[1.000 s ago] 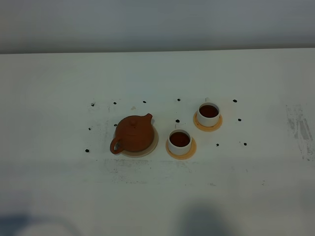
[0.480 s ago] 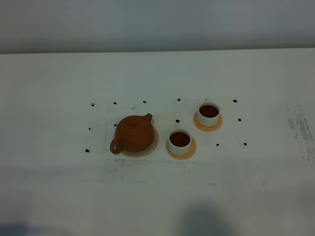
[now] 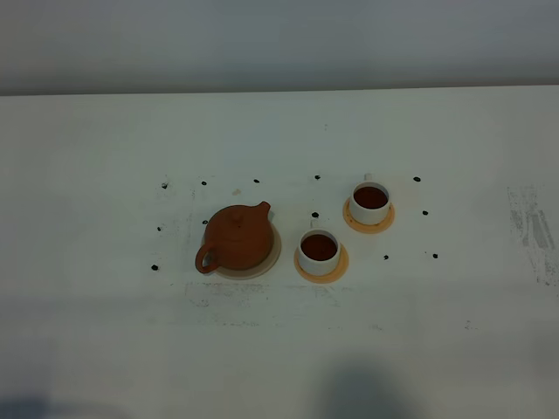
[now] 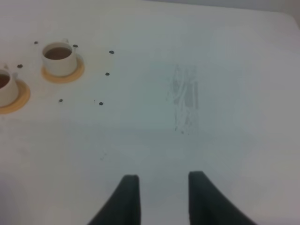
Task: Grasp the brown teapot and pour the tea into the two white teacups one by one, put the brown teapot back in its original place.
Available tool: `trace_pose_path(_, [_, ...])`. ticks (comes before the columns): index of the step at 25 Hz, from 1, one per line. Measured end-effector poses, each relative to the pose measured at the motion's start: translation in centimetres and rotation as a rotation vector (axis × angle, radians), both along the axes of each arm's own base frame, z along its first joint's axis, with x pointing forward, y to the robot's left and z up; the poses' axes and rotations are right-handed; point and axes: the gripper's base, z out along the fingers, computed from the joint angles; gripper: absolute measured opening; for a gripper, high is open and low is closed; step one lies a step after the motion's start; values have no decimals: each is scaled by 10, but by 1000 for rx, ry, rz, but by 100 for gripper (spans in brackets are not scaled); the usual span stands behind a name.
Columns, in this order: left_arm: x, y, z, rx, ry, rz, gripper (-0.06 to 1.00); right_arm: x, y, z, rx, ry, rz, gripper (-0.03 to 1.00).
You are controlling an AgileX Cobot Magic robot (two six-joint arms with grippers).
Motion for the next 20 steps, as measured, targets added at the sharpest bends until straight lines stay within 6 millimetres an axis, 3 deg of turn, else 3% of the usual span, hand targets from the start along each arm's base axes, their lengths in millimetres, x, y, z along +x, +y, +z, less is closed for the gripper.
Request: trace_pose_path(20, [0, 0, 0, -2, 0, -2, 47, 0, 0, 0, 6, 0, 70, 26])
